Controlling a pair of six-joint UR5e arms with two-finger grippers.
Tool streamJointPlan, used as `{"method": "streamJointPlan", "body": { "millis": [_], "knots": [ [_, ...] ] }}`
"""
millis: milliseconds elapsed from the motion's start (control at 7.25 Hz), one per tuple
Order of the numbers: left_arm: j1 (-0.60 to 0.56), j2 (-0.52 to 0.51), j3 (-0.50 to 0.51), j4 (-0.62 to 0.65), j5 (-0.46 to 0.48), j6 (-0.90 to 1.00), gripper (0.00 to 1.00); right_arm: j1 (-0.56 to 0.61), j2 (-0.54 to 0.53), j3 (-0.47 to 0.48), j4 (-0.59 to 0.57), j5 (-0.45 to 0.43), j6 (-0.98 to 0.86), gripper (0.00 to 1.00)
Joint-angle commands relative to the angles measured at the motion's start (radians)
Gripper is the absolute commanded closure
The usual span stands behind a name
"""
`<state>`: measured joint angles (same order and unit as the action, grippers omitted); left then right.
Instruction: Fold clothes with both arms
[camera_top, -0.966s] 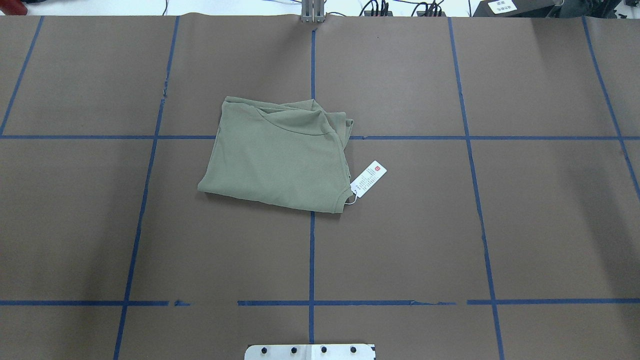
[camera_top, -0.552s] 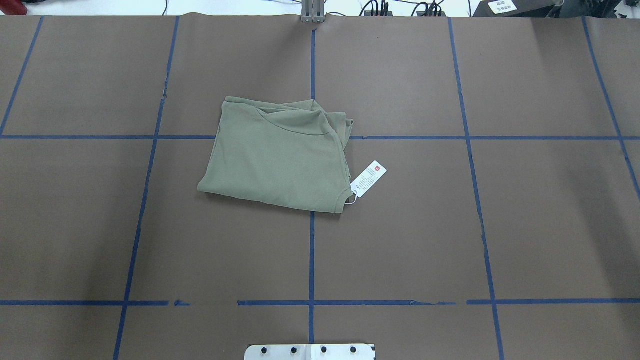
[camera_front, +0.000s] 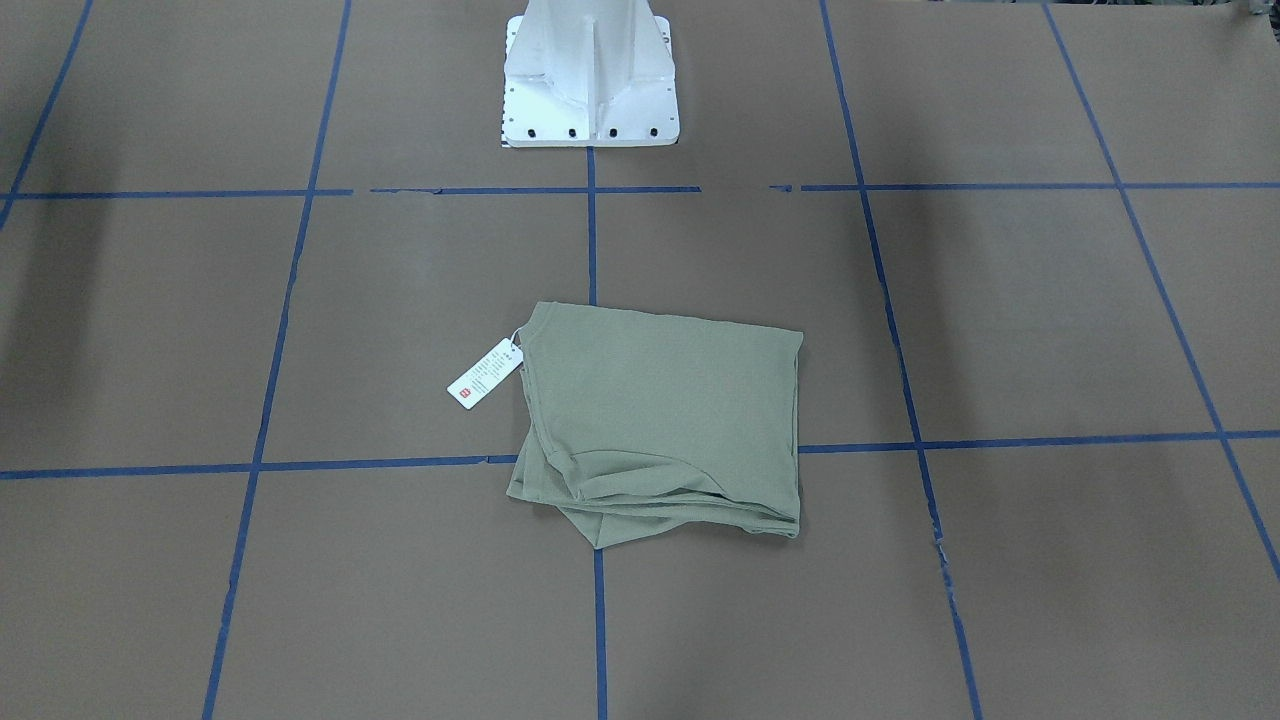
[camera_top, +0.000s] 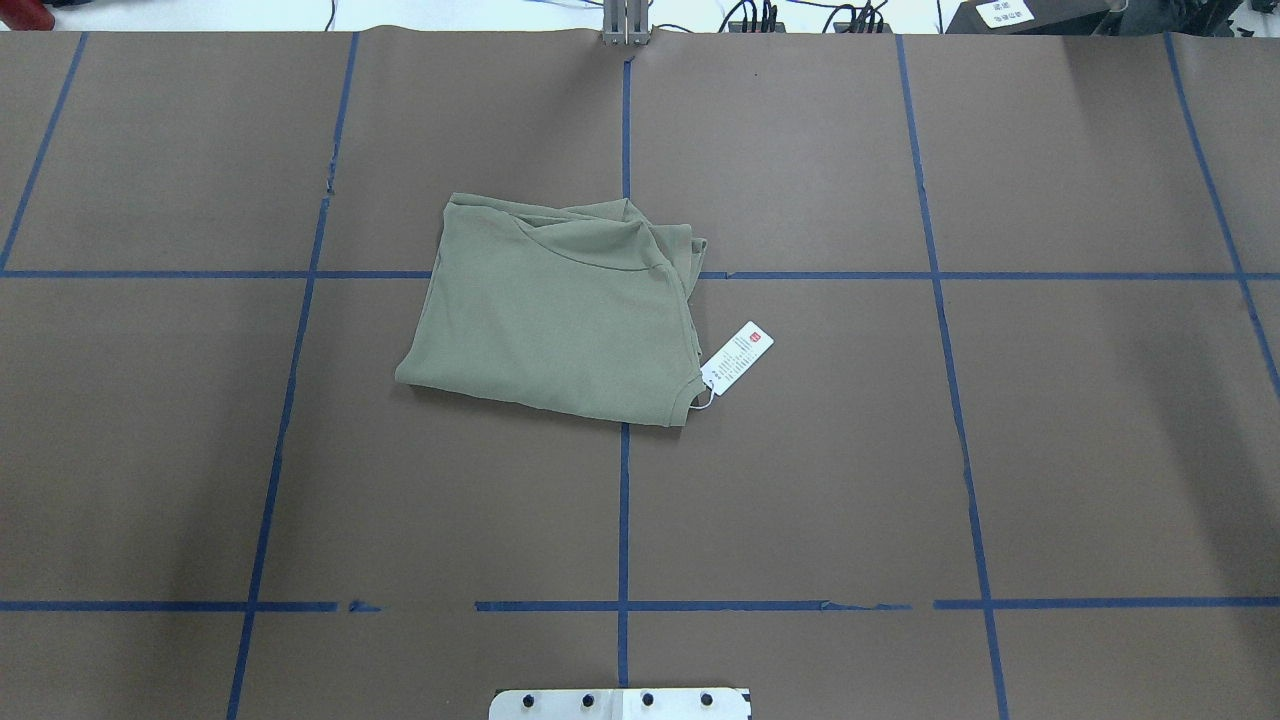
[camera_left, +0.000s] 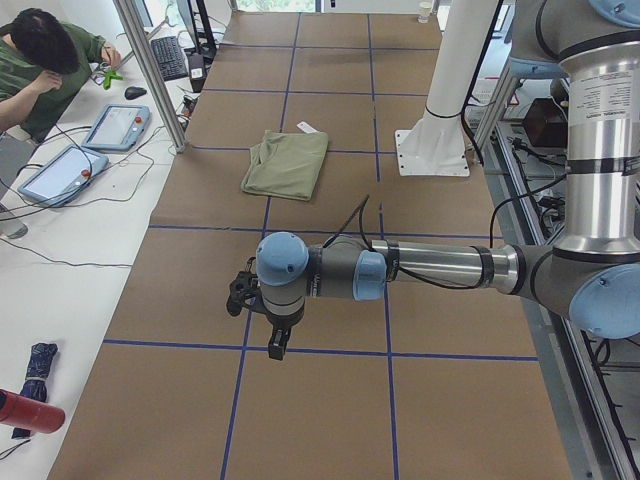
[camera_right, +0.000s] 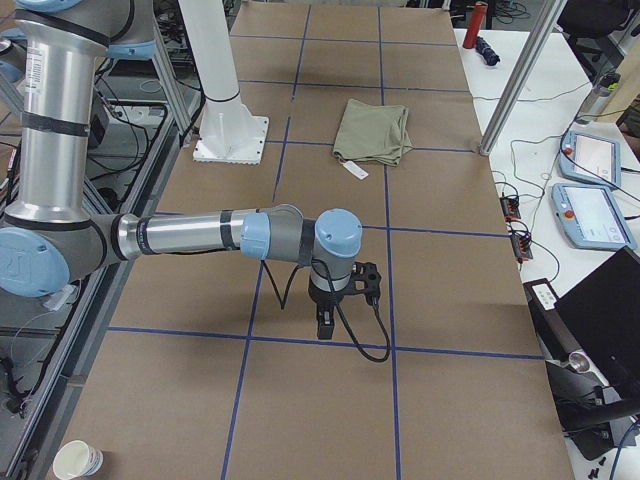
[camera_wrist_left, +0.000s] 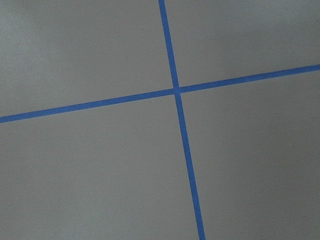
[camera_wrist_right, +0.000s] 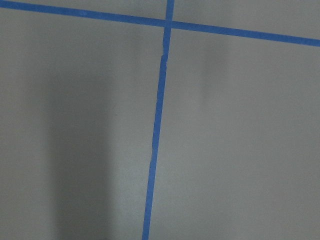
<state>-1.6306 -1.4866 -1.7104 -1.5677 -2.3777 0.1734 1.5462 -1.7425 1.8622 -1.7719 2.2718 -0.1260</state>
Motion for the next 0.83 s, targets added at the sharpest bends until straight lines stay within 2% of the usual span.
{"method": "streamJointPlan", "body": {
  "millis": [0,690],
  "knots": [
    [0.000,0.000,0.000,0.000,0.000,0.000,0.00,0.000,0.000,0.000,0.000,0.000,0.000,0.00],
    [0.000,0.009,0.000,0.000,0.000,0.000,0.00,0.000,0.000,0.000,-0.001,0.008,0.000,0.00]
  ]
}}
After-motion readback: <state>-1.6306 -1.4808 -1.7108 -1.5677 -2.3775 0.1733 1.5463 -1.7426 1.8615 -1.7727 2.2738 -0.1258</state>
